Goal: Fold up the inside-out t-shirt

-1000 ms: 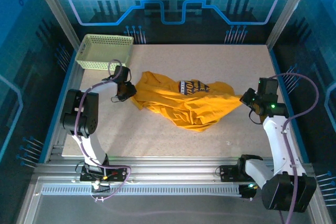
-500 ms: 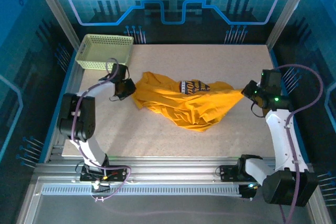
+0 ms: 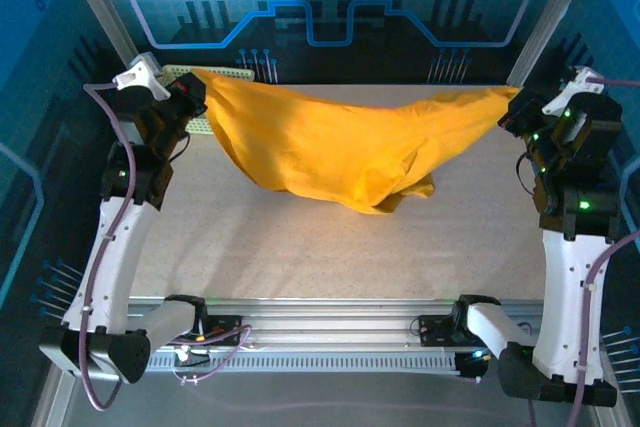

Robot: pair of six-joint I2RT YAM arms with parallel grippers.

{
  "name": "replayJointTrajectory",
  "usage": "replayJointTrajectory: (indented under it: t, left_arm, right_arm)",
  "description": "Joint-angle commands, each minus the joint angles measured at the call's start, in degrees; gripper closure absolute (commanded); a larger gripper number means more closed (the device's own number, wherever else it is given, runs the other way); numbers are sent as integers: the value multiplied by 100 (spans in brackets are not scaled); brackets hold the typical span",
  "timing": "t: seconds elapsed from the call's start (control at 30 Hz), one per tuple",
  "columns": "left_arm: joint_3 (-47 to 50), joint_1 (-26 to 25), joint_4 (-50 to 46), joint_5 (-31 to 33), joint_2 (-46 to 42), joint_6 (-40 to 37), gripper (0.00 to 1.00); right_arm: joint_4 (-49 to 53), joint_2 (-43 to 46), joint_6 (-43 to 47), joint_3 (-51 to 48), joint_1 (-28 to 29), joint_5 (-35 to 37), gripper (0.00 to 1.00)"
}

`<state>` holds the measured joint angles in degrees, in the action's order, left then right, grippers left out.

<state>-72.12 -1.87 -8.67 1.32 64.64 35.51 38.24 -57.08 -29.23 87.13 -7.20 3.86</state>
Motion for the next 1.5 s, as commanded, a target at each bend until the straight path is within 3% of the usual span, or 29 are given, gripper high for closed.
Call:
replayJointTrajectory:
  t: [0.0,0.1,0.17,0.33,0.47,0.57,0.6,0.67,0.73,0.83,0.93,1.1,1.37,1.47]
  left_arm:
    - [507,190,-746,14,779,93,100]
    - [541,234,-1314,-234,1536,147,100]
    - [684,231,-1419,-504,1886,161,100]
    - [1336,223,-1027,-584,1818,241,100]
    - [1608,231,-961,-126,1503,202,100]
    - [1739,232,-868,153,1376,245,100]
    - [1736,231,-849,152,1384,252,100]
    - [1757,231,-775,88,1427,284,100]
    - [1835,232,-693,70,1406,349,100]
    - [1997,237,-649,190,1317,375,100]
    - [2133,238,-667,310,1279,352,100]
    - [2270,246,-611,246,1331,361,100]
    - [2237,232,-575,126,1515,389,100]
    - [2237,236,-551,132,1510,395,100]
  right_arm:
    - [-138,-31,173,-675,96,-304,100]
    - [-179,-77,384,-1257,745,-207,100]
    - [-141,-206,591,-1556,1545,123,100]
    - [-169,-791,490,-2313,3585,767,100]
    - [-203,-1177,12,-2987,4603,1428,100]
    - [-315,-1345,-173,-3273,4772,1420,96]
    - [-351,-1409,-160,-3289,4772,1341,91]
    - [-296,-1538,-66,-3183,4776,1257,69]
    - [-291,-1494,118,-3088,4781,1211,53]
    - [-256,-1241,236,-3070,4513,1267,42]
    - [-190,-1269,264,-3145,3875,781,43]
    - [-45,-1651,151,-3382,3840,884,44]
    - [-248,-2534,-11,-2989,5434,848,52]
    - [-116,-2799,22,-2631,5755,1044,54]
